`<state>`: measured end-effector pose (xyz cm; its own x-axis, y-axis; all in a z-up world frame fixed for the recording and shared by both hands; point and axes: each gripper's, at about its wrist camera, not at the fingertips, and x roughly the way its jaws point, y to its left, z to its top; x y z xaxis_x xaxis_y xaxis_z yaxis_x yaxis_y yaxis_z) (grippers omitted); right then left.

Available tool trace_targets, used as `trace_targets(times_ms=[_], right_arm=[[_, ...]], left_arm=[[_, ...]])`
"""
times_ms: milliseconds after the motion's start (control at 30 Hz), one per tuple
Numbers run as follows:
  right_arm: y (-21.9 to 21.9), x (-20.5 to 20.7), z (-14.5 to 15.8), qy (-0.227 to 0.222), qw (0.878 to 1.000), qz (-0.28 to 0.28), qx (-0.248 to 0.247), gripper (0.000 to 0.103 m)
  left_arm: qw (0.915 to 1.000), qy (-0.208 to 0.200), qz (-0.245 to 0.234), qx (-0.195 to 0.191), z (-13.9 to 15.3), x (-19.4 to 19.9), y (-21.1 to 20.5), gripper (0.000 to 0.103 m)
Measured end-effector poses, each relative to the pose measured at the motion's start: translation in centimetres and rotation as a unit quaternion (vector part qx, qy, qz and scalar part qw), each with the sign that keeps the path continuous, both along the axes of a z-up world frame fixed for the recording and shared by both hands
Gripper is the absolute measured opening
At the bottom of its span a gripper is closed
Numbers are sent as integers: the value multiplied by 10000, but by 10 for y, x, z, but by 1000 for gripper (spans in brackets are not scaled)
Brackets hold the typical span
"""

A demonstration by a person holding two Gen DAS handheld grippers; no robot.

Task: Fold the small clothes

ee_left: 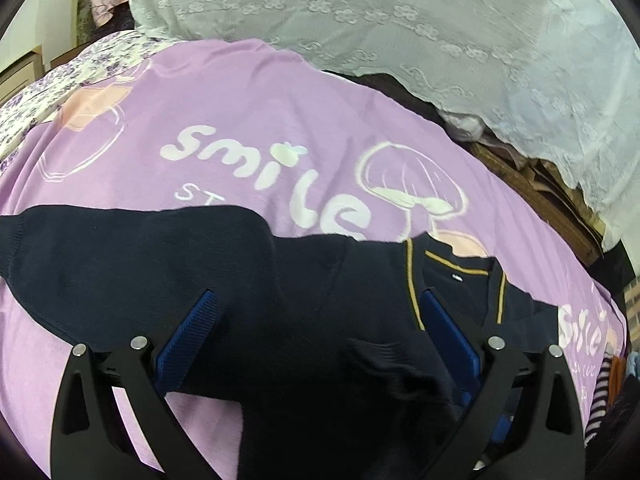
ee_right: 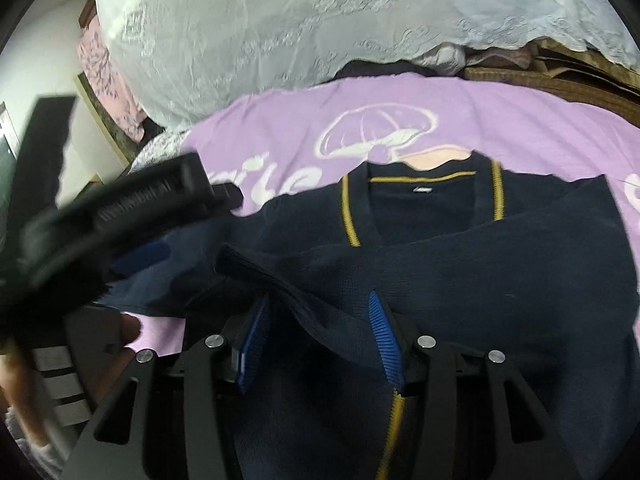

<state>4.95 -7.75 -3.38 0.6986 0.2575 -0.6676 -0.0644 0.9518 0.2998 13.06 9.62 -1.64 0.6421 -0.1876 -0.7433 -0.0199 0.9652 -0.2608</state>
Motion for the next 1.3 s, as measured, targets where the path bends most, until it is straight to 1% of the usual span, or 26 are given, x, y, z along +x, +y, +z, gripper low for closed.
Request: trace_targets(times_ms=[67,167,233,267,300,333,367,400,433,500,533,567,600,633,667,733,800,833,867,967,1067,1133,1233,1300], right_arm=[[-6,-6,4,-31,9999,45,-92,55],[-11,-14,6,-130,9997,65,-170,55],[-18,-16,9,-186,9995,-62,-228,55],[-23,-17,9,-208,9993,-169,-259,52],[-29,-17,10,-231,9989,-308,-284,45],[-38,-15,9,-200,9984,-454,-286,26],[-49,-13,6,-101,9977,-629,-225,17],[-57,-12,3,-38,9971,-742,-158,18],[-67,-10,-1,53,9960,-887,-88,18],[-91,-9,-12,271,9927,-1175,86,18],[-106,-8,-19,428,9898,-1346,211,17],[-116,-7,-25,530,9878,-1431,323,13],[-127,-6,-32,634,9855,-1471,552,8],[-136,-6,-39,720,9831,-1497,772,0],[-149,-5,-47,759,9800,-1426,1166,0],[-163,-7,-56,783,9728,-1347,1715,0],[-166,-9,-54,778,9705,-1381,1819,0],[-165,-11,-49,723,9709,-1467,1752,0],[-163,-14,-38,550,9738,-1580,1543,3],[-165,-12,-7,161,9793,-1767,973,5],[-179,9,2,190,9807,-1856,581,5],[-190,30,-3,366,9802,-1911,369,5],[-205,49,-21,614,9766,-2032,339,5],[-212,49,-39,790,9742,-2073,411,2]], left_arm=[[10000,-35,-58,51,1,-3,-4,99],[9997,-104,-80,226,3,-6,-9,99],[9996,-86,-123,258,2,-10,-11,99],[9995,-74,-165,252,2,-12,-12,99],[9994,-70,-213,258,1,-15,-13,99],[9992,-69,-268,292,-1,-18,-16,99],[9986,-67,-345,392,-3,-20,-21,99],[9974,-67,-423,577,-8,-22,-29,99],[9967,-53,-447,676,-12,-22,-33,99],[9946,97,-498,908,-28,-17,-42,99],[9940,165,-508,950,-33,-15,-44,99],[9922,323,-504,1093,-45,-10,-47,99],[9898,426,-510,1258,-56,-6,-50,99],[9892,416,-520,1308,-60,-6,-52,99],[9885,322,-518,1387,-60,-7,-54,99],[9876,289,-523,1450,-60,-8,-55,99],[9885,309,-524,1385,-60,-8,-53,99],[9891,309,-519,1345,-58,-8,-51,99],[9895,289,-508,1318,-55,-9,-49,99],[9917,133,-525,1167,-44,-14,-48,99],[9921,29,-577,1117,-39,-18,-50,99],[9912,64,-622,1168,-42,-17,-54,99],[9894,221,-629,1292,-52,-12,-56,99],[9884,238,-631,1360,-56,-11,-58,99]])
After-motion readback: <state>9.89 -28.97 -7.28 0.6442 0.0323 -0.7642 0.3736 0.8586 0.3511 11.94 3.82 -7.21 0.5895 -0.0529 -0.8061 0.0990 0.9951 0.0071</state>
